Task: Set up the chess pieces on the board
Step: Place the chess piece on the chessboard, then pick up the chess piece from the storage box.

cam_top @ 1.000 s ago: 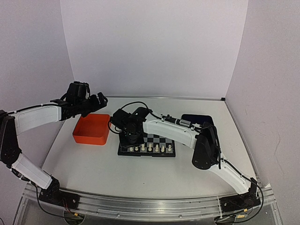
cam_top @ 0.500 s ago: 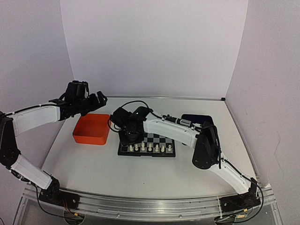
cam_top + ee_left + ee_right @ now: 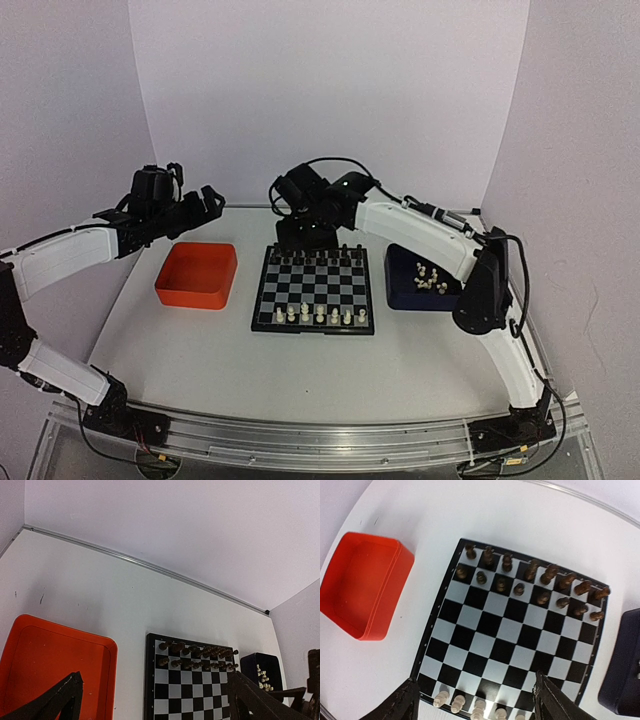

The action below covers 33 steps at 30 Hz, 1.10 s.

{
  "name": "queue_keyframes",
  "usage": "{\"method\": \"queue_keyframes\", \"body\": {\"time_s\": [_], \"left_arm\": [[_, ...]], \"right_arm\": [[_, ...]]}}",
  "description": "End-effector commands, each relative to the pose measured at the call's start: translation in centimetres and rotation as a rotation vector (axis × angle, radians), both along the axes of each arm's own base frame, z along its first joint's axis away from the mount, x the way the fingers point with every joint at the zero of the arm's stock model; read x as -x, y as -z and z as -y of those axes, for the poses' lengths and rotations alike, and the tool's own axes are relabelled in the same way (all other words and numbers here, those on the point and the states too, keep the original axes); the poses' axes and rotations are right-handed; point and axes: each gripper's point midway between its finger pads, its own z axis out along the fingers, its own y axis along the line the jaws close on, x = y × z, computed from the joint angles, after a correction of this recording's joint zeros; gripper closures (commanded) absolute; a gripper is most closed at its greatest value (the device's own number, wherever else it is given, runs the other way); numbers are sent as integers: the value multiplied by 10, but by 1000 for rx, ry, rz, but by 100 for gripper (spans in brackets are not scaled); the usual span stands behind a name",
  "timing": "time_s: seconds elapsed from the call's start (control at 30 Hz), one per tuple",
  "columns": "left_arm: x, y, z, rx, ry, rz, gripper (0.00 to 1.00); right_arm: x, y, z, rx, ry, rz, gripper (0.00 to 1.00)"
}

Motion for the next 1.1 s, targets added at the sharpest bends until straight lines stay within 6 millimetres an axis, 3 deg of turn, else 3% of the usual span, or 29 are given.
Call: {"method": "queue_keyframes", "body": {"time_s": [0.0, 0.27, 0.43, 0.57, 0.8, 1.07], "left_arm": [[-13, -49, 9, 0, 50, 135, 0], [-42, -43, 31, -44, 123, 167, 0], [-62, -37, 49, -54, 181, 171, 0], [-84, -38, 60, -40, 187, 129, 0], [-113, -33, 70, -40, 168, 92, 0], [-141, -37, 55, -73, 37, 148, 0]], "right_arm": [[-21, -33, 54, 27, 35, 51, 20], [-46, -23, 159, 148, 106, 10, 5], [-56, -14, 221, 116, 135, -77, 5], [-52, -6, 262, 99, 149, -135, 7], [-37, 26, 303, 53, 164, -282, 8], [-42, 43, 313, 96, 149, -361, 8]]}}
